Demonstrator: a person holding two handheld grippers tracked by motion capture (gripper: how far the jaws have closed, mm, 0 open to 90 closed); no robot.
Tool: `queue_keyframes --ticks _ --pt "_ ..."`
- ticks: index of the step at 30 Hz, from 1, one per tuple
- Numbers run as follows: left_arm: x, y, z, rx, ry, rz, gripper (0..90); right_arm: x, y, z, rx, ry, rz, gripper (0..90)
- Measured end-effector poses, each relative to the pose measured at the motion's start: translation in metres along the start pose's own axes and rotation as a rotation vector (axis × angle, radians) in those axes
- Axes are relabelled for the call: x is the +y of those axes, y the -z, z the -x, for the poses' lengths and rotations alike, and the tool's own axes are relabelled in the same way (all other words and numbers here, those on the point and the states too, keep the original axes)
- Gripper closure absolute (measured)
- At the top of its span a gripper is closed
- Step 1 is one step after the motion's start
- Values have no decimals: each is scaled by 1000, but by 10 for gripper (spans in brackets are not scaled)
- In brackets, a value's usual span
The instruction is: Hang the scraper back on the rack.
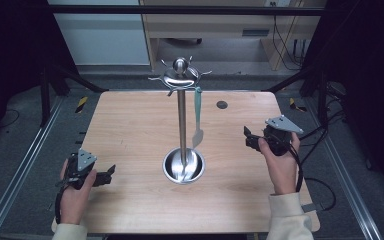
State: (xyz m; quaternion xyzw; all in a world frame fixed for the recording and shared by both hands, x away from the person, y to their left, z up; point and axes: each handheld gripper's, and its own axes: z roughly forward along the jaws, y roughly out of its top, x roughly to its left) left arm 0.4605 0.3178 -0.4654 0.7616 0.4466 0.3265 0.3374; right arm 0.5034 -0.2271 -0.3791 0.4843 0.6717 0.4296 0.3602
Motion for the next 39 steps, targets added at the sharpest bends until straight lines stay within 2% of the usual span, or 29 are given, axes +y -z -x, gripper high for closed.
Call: queue_keyframes --ticks 6,11,28,34,39 --pt "0 0 0 -1 4 -4 39 -8 -6 0 5 16 -28 124" --pt "-1 -1 0 -1 -2 -14 38 -15 -12 1 -12 22 -65 124" --pt "-2 -3 1 -1 -4 -20 38 -42 -30 1 2 38 -150 122" --pt "-2 -3 2 2 -8 -22 38 -51 -37 -2 23 56 -196 119" --pt "-2 -3 2 1 -8 -24 38 -58 -43 -7 49 48 -210 119"
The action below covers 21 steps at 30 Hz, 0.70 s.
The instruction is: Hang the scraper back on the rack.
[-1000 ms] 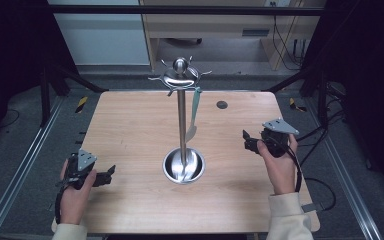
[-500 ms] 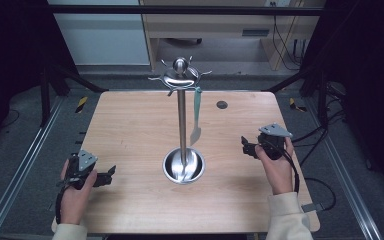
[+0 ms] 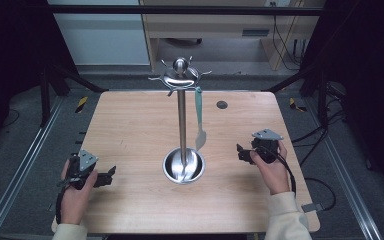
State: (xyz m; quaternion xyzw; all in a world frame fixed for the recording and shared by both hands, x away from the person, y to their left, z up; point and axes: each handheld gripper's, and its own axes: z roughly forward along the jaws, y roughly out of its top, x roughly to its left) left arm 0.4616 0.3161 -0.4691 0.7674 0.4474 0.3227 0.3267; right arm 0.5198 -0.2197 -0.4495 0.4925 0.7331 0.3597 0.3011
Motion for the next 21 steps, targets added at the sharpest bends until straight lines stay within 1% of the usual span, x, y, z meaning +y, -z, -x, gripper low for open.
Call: queue_keyframes --ticks 4,10,11,12,16,19,21 --pt "0 0 0 0 -3 -5 38 -4 -5 -4 19 17 -15 120" --pt "0 -1 1 1 -3 -7 38 -10 -12 -10 54 21 -40 124" --pt "0 -1 1 1 -4 -9 38 -11 -14 -11 62 28 -44 126" --pt "0 -1 1 2 -5 -9 38 -13 -15 -11 66 28 -46 130" --pt "0 -2 1 0 -10 -16 38 -15 -19 -16 66 59 -47 139" --pt "0 -3 3 -2 -13 -17 38 -17 -21 -21 89 75 -45 138" --pt "0 -2 3 -3 -16 -18 38 -18 -22 -24 101 75 -52 137"
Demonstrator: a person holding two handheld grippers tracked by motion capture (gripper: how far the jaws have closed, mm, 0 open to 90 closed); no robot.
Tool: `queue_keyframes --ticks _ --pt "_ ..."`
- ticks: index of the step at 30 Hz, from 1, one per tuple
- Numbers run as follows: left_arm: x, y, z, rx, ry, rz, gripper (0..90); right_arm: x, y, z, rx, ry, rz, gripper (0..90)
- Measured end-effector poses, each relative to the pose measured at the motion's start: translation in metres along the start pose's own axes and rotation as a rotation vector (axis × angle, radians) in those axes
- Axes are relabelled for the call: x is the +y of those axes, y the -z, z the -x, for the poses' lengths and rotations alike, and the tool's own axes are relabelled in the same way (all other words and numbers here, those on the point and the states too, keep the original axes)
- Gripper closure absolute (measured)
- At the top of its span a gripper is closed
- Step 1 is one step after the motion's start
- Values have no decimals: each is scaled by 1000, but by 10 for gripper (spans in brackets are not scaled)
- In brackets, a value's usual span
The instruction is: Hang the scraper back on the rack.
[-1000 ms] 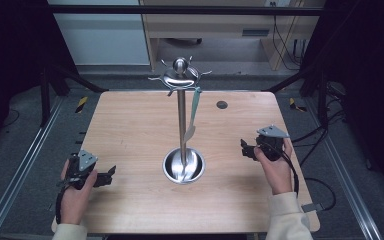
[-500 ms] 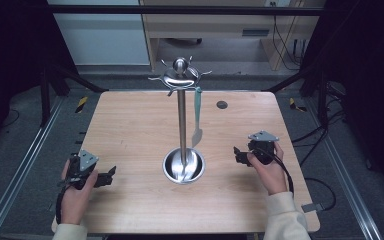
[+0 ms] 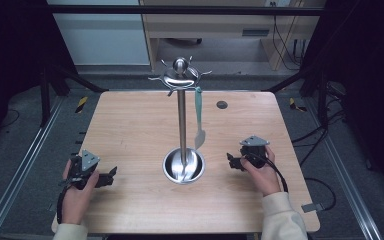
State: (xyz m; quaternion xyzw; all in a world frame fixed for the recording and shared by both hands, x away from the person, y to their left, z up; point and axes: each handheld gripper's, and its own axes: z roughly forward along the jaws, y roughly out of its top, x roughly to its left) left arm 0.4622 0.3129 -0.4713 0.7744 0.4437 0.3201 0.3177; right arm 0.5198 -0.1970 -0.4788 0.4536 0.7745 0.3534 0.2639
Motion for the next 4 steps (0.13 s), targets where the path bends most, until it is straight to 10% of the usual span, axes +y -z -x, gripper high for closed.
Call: queue_keyframes --ticks 4 --pt "0 0 -1 4 1 3 38 0 -2 -3 18 4 -1 136"
